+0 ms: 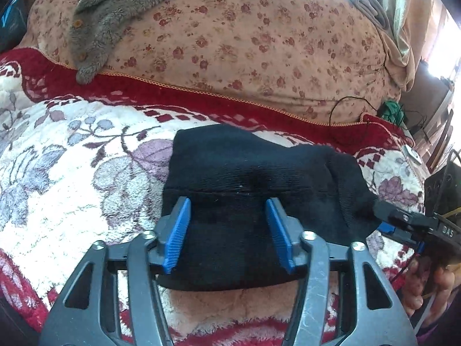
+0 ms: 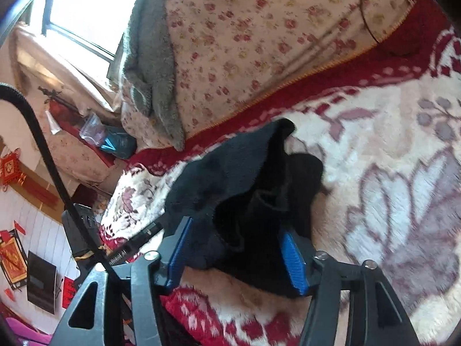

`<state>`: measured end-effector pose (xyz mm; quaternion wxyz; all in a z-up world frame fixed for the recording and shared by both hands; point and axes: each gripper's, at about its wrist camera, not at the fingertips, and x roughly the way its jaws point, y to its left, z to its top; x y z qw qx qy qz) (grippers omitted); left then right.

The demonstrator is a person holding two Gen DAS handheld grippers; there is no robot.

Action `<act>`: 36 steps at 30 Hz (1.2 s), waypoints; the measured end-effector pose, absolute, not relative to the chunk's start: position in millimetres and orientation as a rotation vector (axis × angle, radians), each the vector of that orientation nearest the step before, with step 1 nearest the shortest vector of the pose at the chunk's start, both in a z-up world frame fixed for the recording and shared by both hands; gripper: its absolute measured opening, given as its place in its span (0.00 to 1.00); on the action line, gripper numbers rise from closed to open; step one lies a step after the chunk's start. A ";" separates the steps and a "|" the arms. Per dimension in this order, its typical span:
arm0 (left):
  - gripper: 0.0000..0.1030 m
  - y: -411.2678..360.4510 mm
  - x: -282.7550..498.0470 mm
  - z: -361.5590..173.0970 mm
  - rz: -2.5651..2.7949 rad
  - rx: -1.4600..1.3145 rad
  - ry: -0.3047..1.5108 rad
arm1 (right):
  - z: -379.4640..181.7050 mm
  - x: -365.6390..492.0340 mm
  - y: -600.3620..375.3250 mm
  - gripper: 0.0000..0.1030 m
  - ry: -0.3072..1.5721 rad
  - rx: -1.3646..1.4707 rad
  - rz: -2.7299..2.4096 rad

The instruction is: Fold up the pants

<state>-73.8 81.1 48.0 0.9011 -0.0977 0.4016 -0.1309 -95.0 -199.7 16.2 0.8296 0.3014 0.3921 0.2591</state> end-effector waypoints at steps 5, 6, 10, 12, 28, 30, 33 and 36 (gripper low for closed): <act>0.60 73.8 -70.8 46.7 -0.250 -0.175 0.833 | 17.1 -88.2 -192.2 0.13 0.807 0.607 0.508; 0.59 74.2 -70.8 48.0 -0.255 -0.180 0.836 | 21.3 -91.7 -193.2 0.12 0.796 0.602 0.514; 0.52 76.4 -73.9 58.4 -0.295 -0.206 0.836 | 35.0 -110.4 -197.0 0.11 0.781 0.582 0.539; 0.52 74.9 -77.0 63.8 -0.308 -0.208 0.817 | 34.5 -118.1 -198.6 0.11 0.790 0.586 0.540; 0.52 55.4 -63.5 43.8 -0.223 -0.101 0.904 | 38.0 -120.4 -209.0 0.29 0.832 0.414 0.310; 0.52 57.1 -63.6 46.4 -0.215 -0.095 0.906 | 47.9 -121.3 -209.5 0.32 0.812 0.396 0.301; 0.52 61.1 -65.1 51.7 -0.190 -0.080 0.898 | 58.6 -119.7 -205.7 0.50 0.797 0.389 0.322; 0.52 67.9 -64.8 56.9 -0.178 -0.080 0.886 | 60.8 -115.1 -198.0 0.50 0.802 0.376 0.329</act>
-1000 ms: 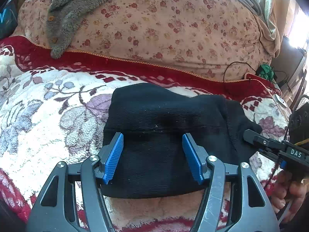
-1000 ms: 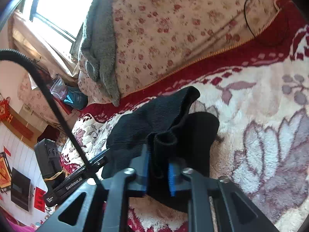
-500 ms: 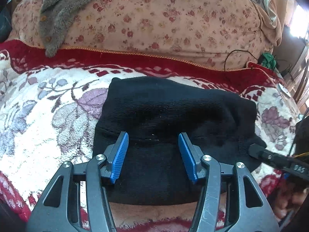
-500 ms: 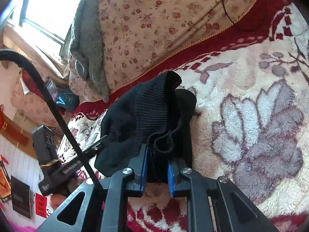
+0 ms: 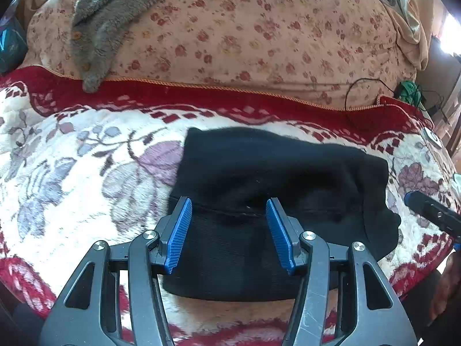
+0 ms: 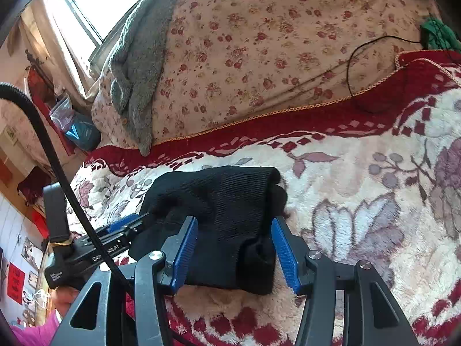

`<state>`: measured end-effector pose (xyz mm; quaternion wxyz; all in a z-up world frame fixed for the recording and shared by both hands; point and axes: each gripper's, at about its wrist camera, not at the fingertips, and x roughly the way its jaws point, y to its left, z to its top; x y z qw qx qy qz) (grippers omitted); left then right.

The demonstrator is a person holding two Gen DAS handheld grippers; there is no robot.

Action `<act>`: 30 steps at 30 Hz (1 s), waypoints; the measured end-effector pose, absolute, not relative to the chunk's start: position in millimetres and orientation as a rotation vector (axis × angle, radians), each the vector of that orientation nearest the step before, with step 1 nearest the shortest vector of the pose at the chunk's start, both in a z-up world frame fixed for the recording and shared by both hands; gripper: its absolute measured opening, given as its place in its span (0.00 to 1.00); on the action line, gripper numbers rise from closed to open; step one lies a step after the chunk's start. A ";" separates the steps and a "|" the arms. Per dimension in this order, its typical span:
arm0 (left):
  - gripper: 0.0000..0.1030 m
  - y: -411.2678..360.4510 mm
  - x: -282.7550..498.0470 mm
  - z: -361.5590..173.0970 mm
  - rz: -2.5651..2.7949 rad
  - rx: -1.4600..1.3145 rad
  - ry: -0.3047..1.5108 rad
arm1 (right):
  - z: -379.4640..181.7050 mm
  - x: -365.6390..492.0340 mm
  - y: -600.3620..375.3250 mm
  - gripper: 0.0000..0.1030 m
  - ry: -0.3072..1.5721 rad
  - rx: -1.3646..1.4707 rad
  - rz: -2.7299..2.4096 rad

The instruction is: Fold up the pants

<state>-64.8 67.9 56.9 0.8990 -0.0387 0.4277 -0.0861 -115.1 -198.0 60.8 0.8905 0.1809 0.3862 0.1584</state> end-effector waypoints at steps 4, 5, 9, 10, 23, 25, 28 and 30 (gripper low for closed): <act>0.52 79.3 -63.0 61.3 -0.174 -0.071 0.880 | 52.4 -105.7 -191.0 0.52 0.826 0.381 0.329; 0.52 81.6 -62.3 61.5 -0.171 -0.070 0.881 | 48.5 -103.4 -190.4 0.56 0.837 0.386 0.333; 0.52 91.0 -58.4 59.0 -0.155 -0.068 0.894 | 39.0 -97.3 -191.4 0.58 0.857 0.411 0.337; 0.52 93.7 -57.1 57.5 -0.150 -0.071 0.900 | 37.5 -96.7 -192.1 0.58 0.859 0.416 0.338; 0.52 109.9 -47.8 49.6 -0.124 -0.124 0.936 | 33.7 -89.7 -199.5 0.66 0.864 0.424 0.307; 0.52 113.0 -47.8 50.6 -0.126 -0.142 0.934 | 36.5 -90.5 -198.2 0.66 0.859 0.413 0.305; 0.52 115.6 -47.3 49.9 -0.119 -0.152 0.936 | 39.3 -90.9 -195.5 0.66 0.860 0.394 0.309; 0.52 118.6 -47.2 47.4 -0.118 -0.164 0.945 | 40.0 -91.0 -193.2 0.66 0.859 0.377 0.313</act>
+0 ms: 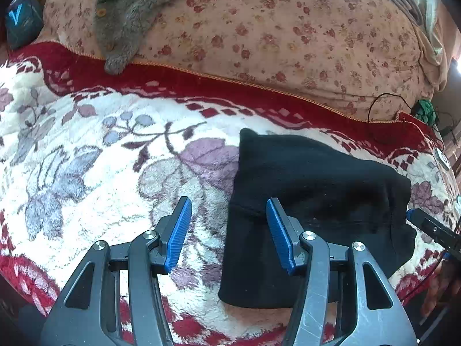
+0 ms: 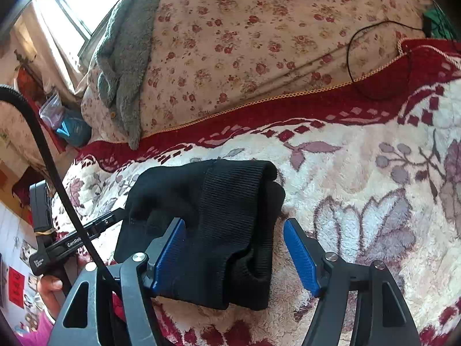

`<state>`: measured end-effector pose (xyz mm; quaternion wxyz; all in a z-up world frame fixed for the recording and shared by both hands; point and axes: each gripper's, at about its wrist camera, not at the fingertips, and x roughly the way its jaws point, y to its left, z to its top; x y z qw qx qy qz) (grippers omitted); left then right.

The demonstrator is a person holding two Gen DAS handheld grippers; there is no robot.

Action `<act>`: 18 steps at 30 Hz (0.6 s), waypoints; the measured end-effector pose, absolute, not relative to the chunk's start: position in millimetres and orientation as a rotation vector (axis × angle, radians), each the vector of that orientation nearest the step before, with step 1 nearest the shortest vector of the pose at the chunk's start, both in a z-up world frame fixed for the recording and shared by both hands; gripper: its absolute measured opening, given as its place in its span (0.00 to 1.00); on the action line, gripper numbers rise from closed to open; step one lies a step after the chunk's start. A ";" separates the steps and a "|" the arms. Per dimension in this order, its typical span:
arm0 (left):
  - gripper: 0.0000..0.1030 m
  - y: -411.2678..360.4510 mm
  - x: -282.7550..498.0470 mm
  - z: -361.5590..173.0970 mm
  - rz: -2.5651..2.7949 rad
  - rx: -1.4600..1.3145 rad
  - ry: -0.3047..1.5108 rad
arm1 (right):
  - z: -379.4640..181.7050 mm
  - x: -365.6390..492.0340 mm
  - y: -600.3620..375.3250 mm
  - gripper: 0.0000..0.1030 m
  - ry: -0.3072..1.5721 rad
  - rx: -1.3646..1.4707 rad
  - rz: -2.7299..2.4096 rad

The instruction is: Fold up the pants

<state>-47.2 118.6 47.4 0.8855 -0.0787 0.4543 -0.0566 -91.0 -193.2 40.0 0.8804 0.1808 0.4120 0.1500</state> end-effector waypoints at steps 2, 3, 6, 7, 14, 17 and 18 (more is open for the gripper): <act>0.52 120.3 -47.9 46.4 -0.132 -0.174 0.949 | 39.2 -91.0 -193.2 0.66 0.856 0.382 0.315; 0.52 120.8 -48.5 46.1 -0.136 -0.175 0.950 | 38.2 -90.5 -193.9 0.66 0.857 0.389 0.316; 0.52 120.2 -50.1 46.7 -0.154 -0.187 0.948 | 34.4 -90.1 -195.0 0.67 0.861 0.409 0.318; 0.52 119.5 -50.5 47.0 -0.173 -0.197 0.948 | 33.0 -89.8 -195.6 0.68 0.863 0.414 0.322; 0.53 113.3 -46.0 40.7 -0.233 -0.200 0.972 | 17.9 -83.3 -199.5 0.71 0.897 0.451 0.323; 0.53 116.6 -43.2 36.0 -0.287 -0.230 0.970 | 10.2 -79.0 -199.6 0.73 0.916 0.471 0.340; 0.53 118.5 -41.8 34.2 -0.307 -0.244 0.973 | 7.4 -77.5 -198.9 0.73 0.922 0.474 0.341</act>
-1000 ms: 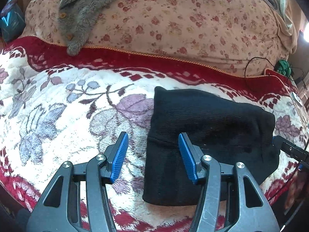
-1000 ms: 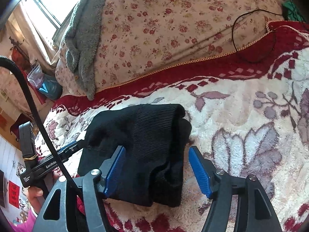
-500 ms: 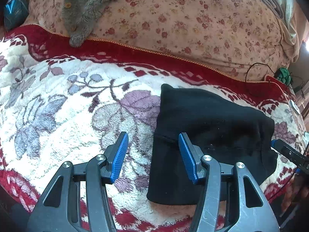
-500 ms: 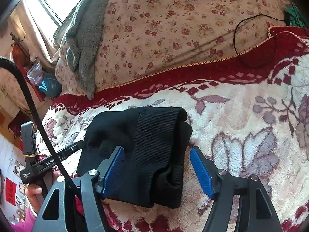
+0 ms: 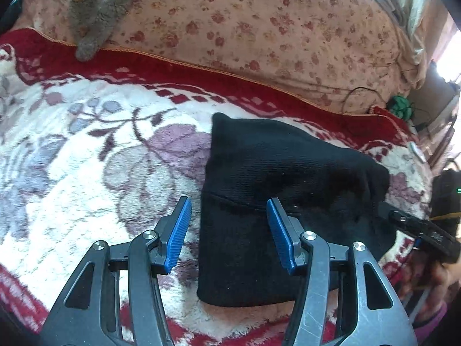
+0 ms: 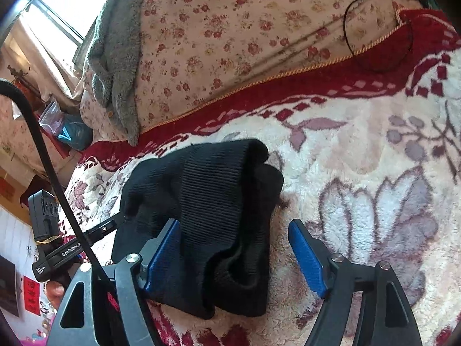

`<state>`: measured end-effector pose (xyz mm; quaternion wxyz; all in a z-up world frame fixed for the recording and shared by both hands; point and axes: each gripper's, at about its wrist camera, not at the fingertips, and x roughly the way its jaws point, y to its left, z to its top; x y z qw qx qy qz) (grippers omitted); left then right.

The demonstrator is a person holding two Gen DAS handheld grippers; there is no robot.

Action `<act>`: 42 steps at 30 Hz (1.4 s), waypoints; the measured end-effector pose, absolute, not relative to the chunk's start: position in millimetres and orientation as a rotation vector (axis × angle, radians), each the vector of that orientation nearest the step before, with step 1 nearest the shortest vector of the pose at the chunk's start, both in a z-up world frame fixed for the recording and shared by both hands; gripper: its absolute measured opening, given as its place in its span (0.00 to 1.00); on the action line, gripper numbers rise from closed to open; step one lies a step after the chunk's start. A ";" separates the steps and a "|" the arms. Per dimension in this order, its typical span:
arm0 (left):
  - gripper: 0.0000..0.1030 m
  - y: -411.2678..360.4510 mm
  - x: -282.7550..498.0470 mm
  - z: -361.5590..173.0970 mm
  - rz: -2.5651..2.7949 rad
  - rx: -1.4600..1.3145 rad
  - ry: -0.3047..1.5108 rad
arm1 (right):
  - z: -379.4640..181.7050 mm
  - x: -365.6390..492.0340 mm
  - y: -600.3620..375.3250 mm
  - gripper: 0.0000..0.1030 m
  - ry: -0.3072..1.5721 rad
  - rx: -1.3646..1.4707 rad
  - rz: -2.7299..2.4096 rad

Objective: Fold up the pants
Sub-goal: 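Grasp the ribbed cuff of the bundle with the right gripper, then lift the cuff with the right gripper and fold it over the bundle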

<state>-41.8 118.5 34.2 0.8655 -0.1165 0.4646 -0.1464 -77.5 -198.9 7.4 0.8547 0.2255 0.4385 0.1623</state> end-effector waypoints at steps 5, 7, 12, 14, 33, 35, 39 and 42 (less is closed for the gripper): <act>0.68 129.1 -33.4 27.2 -0.331 -0.310 0.992 | -4.7 -71.4 -196.8 0.75 0.939 0.518 0.366; 0.69 129.2 -30.0 25.7 -0.336 -0.316 0.994 | -10.4 -68.0 -195.6 0.76 0.956 0.533 0.375; 0.76 125.7 -20.7 21.4 -0.345 -0.316 0.994 | -13.7 -64.3 -193.1 0.79 0.963 0.521 0.389; 0.77 124.8 -16.5 17.5 -0.357 -0.335 1.003 | -14.0 -62.1 -191.9 0.79 0.971 0.517 0.393; 0.65 97.1 -14.5 13.2 -0.387 -0.276 0.940 | -11.6 -65.5 -179.9 0.53 0.883 0.476 0.445; 0.53 99.1 -17.4 15.4 -0.375 -0.286 0.925 | -8.0 -68.1 -179.0 0.49 0.871 0.470 0.440; 0.30 101.1 -22.4 27.6 -0.373 -0.274 0.899 | 2.6 -70.6 -176.7 0.43 0.857 0.439 0.435; 0.27 101.2 -26.5 36.7 -0.382 -0.255 0.881 | 9.9 -71.7 -175.4 0.42 0.844 0.429 0.436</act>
